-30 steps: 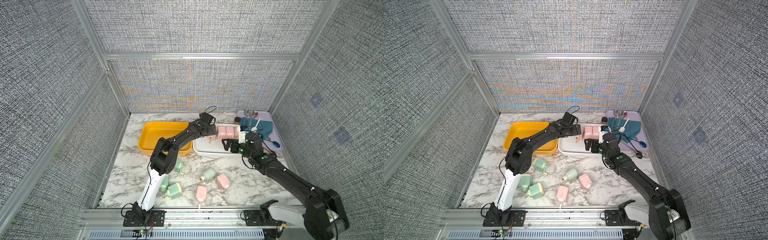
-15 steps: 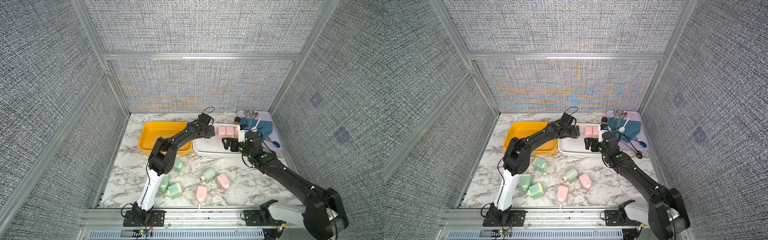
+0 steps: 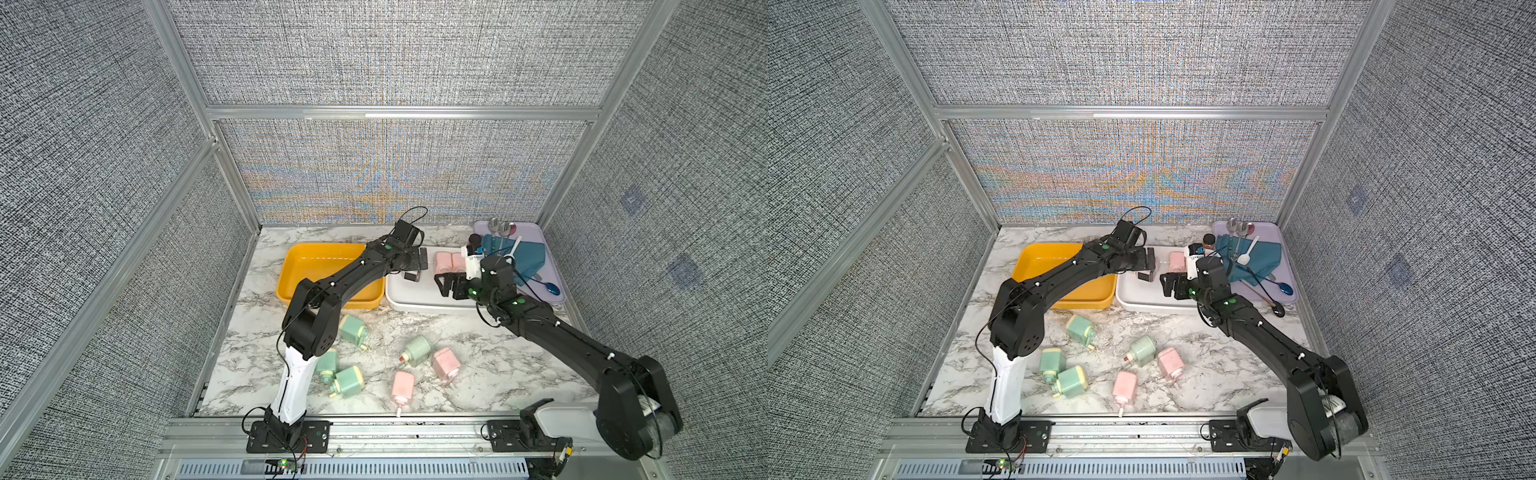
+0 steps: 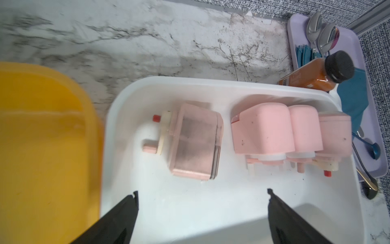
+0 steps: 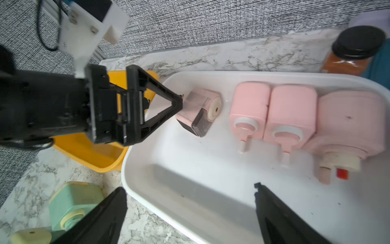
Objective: Place the pencil sharpeners by color into the storage box
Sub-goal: Adjust the pencil sharpener in the storage box.
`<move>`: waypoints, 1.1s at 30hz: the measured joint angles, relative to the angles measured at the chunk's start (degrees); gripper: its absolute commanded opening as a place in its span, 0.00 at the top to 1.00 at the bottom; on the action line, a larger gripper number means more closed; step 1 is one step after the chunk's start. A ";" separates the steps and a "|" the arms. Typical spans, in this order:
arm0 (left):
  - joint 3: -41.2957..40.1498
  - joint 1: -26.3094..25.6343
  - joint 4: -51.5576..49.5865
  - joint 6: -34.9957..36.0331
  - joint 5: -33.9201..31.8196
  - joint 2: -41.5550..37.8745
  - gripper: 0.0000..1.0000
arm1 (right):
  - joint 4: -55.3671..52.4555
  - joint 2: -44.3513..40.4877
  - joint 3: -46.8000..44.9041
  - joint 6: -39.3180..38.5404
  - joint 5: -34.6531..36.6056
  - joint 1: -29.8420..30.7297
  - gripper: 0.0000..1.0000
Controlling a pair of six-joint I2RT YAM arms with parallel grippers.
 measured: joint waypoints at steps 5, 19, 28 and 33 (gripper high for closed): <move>-8.13 0.74 -2.47 0.68 -7.41 -10.78 0.00 | -1.16 12.63 9.53 4.15 3.87 4.15 0.04; -26.53 5.62 -5.14 -0.98 -15.13 -24.92 0.00 | -10.08 40.89 36.24 11.04 18.05 8.83 0.07; -28.68 8.20 -5.09 -0.94 -15.19 -25.64 0.00 | -14.51 48.28 43.36 12.76 25.40 9.25 0.15; -28.94 8.94 -5.05 -0.87 -14.88 -25.38 0.00 | -15.58 49.72 44.63 12.50 26.73 9.27 0.31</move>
